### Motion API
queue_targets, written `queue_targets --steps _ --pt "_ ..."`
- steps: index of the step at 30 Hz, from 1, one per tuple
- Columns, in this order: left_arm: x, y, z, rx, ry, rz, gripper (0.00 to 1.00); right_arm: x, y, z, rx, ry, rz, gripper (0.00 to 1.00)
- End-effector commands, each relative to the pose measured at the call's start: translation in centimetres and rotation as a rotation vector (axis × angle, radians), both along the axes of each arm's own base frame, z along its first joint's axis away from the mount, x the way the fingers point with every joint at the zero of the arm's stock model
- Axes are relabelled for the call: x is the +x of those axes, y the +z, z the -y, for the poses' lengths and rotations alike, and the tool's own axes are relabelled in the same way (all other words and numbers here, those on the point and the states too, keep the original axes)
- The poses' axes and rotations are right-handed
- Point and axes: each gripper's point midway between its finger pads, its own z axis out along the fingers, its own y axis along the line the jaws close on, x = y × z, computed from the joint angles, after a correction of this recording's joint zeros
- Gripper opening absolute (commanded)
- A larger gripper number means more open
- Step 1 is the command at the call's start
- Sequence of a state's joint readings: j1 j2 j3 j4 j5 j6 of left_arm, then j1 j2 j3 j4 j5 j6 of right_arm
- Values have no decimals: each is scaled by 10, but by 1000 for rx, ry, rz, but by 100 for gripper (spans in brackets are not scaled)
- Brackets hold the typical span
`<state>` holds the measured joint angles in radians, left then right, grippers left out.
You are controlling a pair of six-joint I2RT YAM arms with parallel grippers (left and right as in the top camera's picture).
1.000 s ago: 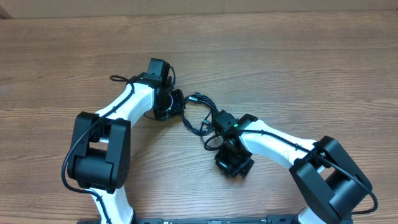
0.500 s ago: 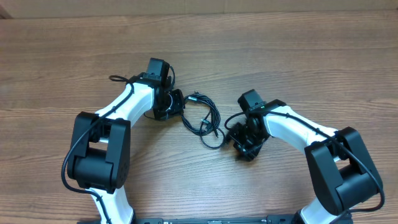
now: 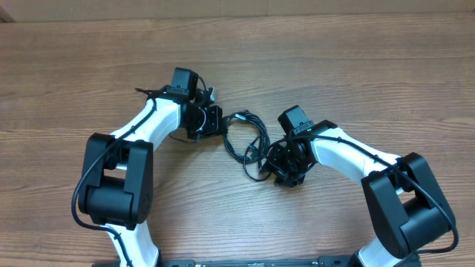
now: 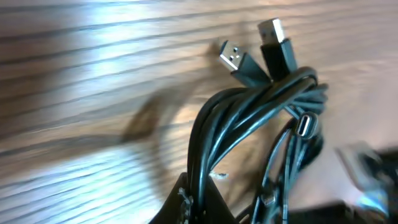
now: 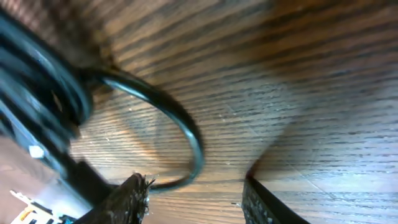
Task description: Untangle cables
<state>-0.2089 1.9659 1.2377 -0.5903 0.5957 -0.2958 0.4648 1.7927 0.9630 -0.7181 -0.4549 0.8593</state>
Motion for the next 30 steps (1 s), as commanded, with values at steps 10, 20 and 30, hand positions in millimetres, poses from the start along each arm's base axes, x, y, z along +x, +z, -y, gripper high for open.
queue_targets --steps 10,20,30 --pt "-2 61 13 -473 -171 116 4 34 5 9 91 28 123 39" --pt "-3 72 17 -533 -267 233 4 33 11 -9 138 -85 55 29" --pt "1 62 13 -467 -255 232 4 -37 15 -51 154 88 -95 20"
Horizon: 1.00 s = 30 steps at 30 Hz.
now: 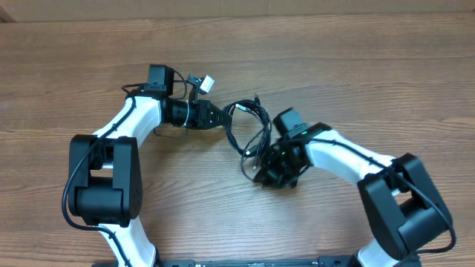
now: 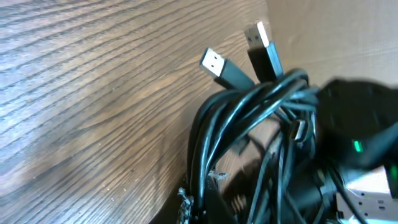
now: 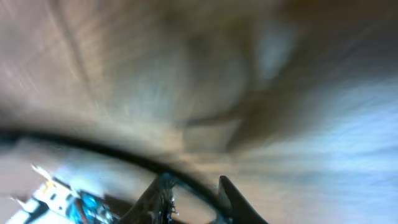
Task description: Untangle cables
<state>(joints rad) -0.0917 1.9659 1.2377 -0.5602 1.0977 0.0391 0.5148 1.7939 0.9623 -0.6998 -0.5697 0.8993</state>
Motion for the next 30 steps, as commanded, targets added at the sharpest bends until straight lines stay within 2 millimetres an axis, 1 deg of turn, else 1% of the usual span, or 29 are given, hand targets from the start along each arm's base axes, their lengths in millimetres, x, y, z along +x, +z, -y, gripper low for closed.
queue_targets --steps 1,3,5,7,8,11,13,15,18,21,22,24,27,28,30 --pt "1 -4 0 8 -9 11 4 -25 6 -29 61 84 -34 19" --pt "4 -13 -4 65 26 -18 4 -32 7 -34 65 116 -31 16" --pt "7 -22 -11 127 67 -50 4 -34 8 -34 78 145 -23 16" --pt "7 -23 -11 135 72 -53 4 -33 13 -34 132 165 -27 15" --pt "7 -23 -11 129 70 -52 4 -33 20 -36 189 180 -31 15" --pt "8 -22 -10 125 69 -46 4 -32 55 -45 472 249 -25 15" --pt "8 -20 -10 115 64 -39 4 -28 73 -43 607 265 -4 15" --pt "6 -13 -5 68 31 -7 4 -18 74 -31 622 241 19 16" --pt "1 3 2 -34 -35 59 4 -4 66 -7 562 163 15 16" --pt "-2 16 7 -110 -85 135 4 8 67 6 570 134 53 17" --pt "-2 25 10 -160 -107 174 4 13 67 13 567 107 55 23" --pt "-2 42 14 -257 -139 230 4 17 67 20 566 81 58 27" --pt "-3 65 17 -378 -184 307 4 25 64 30 565 105 132 31" --pt "-4 70 18 -409 -198 325 4 29 58 37 527 103 151 32" --pt "-6 75 18 -439 -211 342 4 36 51 48 476 86 172 32"
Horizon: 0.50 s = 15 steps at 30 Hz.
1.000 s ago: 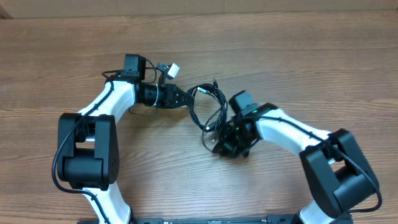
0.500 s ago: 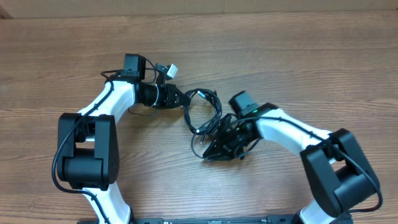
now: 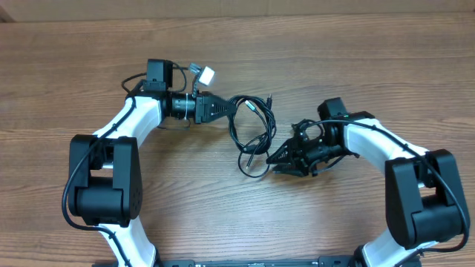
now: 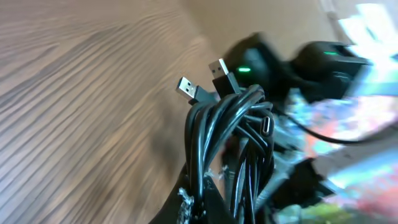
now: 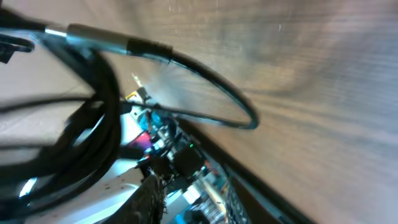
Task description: Untangle cables
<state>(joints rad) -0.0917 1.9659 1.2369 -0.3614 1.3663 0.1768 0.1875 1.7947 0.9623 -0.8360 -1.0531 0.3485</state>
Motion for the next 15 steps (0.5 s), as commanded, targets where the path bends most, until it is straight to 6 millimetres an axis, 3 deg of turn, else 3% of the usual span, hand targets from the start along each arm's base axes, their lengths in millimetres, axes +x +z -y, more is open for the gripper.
queue_targets --steps 1,4,6,8,13,15 --pt "-15 30 1 -193 -103 52 4 14 -9 17 -43 -18 83 32" --pt "-15 30 1 -194 -104 61 4 27 6 17 61 -47 132 34" --pt "-16 29 1 -194 -104 59 4 34 33 8 252 3 311 49" --pt "-15 29 0 -194 -101 59 4 36 45 4 336 33 413 56" --pt "-14 29 -1 -193 -97 56 4 49 45 4 331 47 516 56" --pt "-14 29 -1 -193 -97 58 4 55 46 3 327 27 501 50"
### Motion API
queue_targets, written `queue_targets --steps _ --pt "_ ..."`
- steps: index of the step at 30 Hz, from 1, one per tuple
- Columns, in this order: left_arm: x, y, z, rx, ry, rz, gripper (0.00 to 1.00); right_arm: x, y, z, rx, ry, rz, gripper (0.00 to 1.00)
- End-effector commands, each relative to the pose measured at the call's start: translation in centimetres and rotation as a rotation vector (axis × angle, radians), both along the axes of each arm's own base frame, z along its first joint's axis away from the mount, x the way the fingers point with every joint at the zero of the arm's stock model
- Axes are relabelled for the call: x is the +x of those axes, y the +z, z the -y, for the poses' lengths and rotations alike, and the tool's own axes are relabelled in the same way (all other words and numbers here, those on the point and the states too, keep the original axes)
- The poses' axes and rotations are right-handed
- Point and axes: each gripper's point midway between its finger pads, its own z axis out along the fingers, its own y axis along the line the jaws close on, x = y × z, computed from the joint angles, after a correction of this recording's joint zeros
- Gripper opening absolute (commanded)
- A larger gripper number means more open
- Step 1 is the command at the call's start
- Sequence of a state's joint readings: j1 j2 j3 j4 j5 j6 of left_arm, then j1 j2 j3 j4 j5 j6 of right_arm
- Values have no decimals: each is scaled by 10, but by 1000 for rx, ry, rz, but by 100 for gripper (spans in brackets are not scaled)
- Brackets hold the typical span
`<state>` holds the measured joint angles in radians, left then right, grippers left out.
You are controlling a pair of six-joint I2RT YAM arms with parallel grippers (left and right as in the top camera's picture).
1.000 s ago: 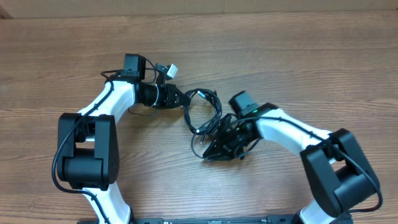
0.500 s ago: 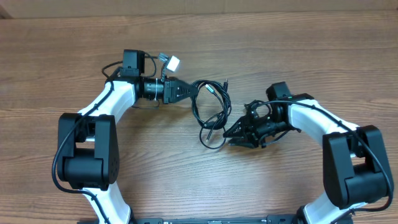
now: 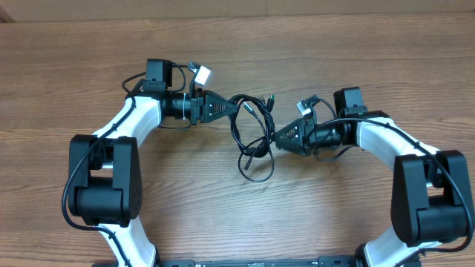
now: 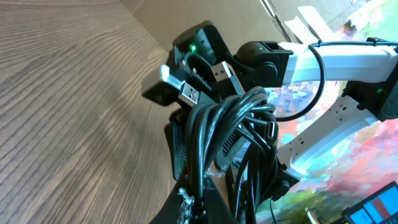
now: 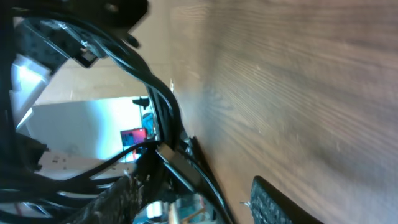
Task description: Untangle cables
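A tangle of black cables (image 3: 256, 148) hangs in loops at the table's middle. My left gripper (image 3: 236, 103) points right and is shut on several strands at the bundle's top left. In the left wrist view the strands (image 4: 230, 118) rise from the pinched fingers (image 4: 186, 208), with two USB plugs (image 4: 188, 94) sticking out above. My right gripper (image 3: 276, 139) points left at the loops' right side. Its fingers (image 5: 124, 199) stand open, with a plug and thin strands (image 5: 180, 163) lying between them.
The wooden table (image 3: 356, 59) runs wide on all sides of the cables. A tan wall lines its far edge (image 3: 237, 13). The two arms' white links (image 3: 386, 144) flank the bundle left and right.
My right gripper has moved up from the loops' lower right to their right side and now shows open around a strand. The left gripper and the bundle have hardly moved.
At first my left gripper held the bundle low near the table, and my right gripper was open by the lower loop. Then the left arm pointed right with the bundle raised. The right gripper then stood at the lower right, and now at the right side.
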<state>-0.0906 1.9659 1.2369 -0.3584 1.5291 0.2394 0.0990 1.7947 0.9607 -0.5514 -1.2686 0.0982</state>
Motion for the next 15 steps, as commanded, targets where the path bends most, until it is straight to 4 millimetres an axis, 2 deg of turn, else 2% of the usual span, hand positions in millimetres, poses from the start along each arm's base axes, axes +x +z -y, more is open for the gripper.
queue_targets --steps 1,4,8,15 --pt "-1 5 -3 -47 -17 6 4 6 8 -3 40 -5 4 46" --pt "-1 5 -3 -47 -17 7 4 7 -7 -4 -52 -48 -99 36" --pt "-1 4 -3 -45 -16 7 4 -2 -17 -10 -110 -34 -140 37" --pt "-1 4 -3 -45 -16 7 4 -6 -19 -17 -128 -16 -134 39"
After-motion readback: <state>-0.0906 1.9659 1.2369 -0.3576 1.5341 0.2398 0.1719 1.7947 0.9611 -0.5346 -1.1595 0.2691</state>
